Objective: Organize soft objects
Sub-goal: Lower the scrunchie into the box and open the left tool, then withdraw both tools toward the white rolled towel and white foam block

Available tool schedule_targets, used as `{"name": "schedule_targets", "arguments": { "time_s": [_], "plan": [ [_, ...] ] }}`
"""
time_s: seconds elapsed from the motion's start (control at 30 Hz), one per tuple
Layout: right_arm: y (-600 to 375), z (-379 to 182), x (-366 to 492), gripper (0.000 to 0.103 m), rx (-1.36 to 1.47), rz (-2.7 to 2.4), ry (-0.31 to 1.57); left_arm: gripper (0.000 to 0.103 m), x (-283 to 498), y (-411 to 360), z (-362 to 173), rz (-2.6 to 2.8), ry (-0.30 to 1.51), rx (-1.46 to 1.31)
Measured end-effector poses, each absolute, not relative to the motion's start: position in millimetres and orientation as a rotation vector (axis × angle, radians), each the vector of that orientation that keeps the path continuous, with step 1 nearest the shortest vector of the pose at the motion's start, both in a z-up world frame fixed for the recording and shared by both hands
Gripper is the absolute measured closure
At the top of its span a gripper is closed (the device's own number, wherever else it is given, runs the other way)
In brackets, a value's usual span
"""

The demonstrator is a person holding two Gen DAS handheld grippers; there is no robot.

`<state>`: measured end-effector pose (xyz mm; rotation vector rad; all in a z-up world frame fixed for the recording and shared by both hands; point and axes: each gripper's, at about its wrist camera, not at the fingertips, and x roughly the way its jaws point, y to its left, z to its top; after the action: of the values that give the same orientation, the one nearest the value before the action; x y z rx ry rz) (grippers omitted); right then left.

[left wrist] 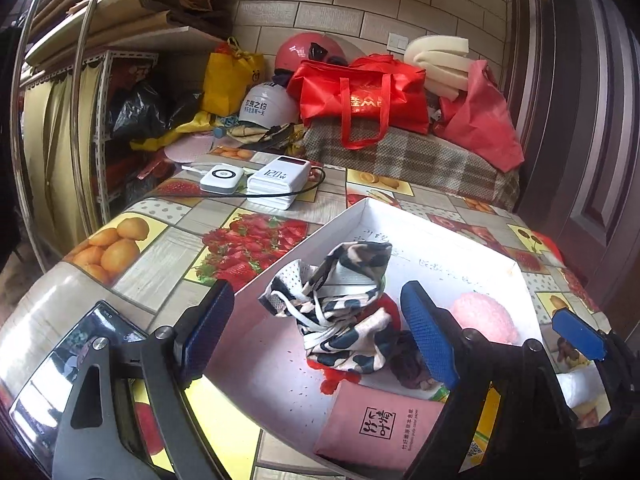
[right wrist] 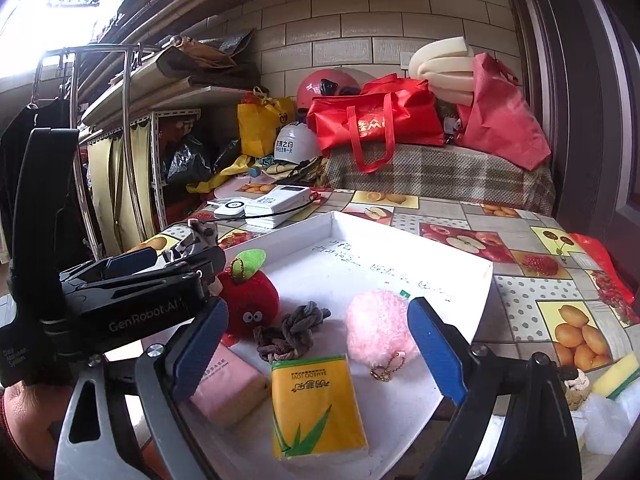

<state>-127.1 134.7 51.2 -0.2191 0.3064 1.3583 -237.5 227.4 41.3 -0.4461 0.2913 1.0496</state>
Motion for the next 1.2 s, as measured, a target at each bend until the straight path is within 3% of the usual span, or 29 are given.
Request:
{"name": "schedule_targets", "arguments": {
  "time_s": [0.07,0.2,0.63,1.2],
  "plan": [
    [130.8,51.8,-125.5,0.0,-0.197,1.358,0.301,0.017,-239.2,225.7,41.6,1.045,0.28,-0.445],
    [109.2,55.1,-120.7,0.0,-0.104,1.39,0.258,0.017,-231.6,215.0,45.5,1.027,0.282,-0.374],
    [67.4,52.0,-115.4,0.0,-0.164,1.331,0.227,0.016,-214.1,186.5,51.4,0.941,0.291,-0.234],
    [39.8,47.3,-91.5,0.0,-0.152,1.162,0.284,0.017,-178.0,152.9,49.6,0.758,0.381,-0.131]
  ]
}}
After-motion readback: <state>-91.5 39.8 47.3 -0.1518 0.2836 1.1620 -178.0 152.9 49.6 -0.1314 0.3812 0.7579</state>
